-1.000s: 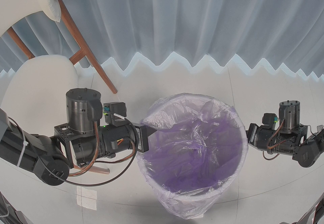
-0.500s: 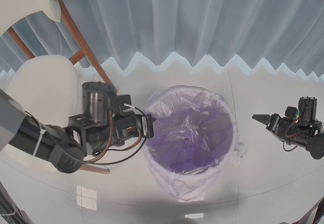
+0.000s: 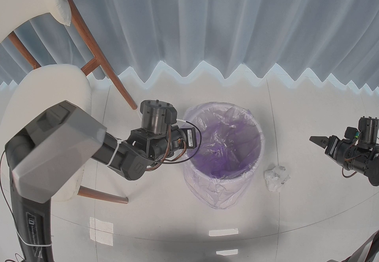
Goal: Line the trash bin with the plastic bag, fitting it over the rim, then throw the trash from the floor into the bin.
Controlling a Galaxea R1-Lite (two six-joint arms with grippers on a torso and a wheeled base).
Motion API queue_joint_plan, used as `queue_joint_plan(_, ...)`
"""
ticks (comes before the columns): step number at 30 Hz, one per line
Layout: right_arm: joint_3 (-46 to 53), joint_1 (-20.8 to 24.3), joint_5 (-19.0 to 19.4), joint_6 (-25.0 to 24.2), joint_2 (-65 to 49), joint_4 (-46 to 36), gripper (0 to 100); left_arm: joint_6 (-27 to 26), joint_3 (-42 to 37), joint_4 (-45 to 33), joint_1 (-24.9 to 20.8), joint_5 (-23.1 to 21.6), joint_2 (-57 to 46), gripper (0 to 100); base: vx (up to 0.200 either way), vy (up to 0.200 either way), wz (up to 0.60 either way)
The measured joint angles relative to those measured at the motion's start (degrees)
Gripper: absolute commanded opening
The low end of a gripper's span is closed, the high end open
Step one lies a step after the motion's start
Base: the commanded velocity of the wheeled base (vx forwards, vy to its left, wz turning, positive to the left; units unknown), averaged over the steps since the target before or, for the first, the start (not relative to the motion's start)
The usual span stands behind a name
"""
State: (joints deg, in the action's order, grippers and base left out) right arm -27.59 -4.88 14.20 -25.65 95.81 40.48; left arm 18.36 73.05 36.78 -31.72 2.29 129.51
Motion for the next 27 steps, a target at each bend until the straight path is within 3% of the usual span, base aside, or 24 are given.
queue_joint_plan(15, 4.8, -0.4, 0.0, 3.9, 1.2, 8.0, 100, -0.4, 10.4, 0.3, 1.6, 1.5, 13.2, 0, 0.0, 0.0, 0.0)
queue_joint_plan(16, 4.8, -0.4, 0.0, 4.0, 1.5, 8.5, 100, -0.4, 10.4, 0.2, 1.6, 1.9, 13.3, 100, 0.0, 0.0, 0.0)
queue_joint_plan(27, 3.0, -1.0, 0.0, 8.8, 7.7, 11.4, 100, -0.3, 3.5, -0.4, 0.8, 4.2, 4.4, 100, 0.0, 0.0, 0.0)
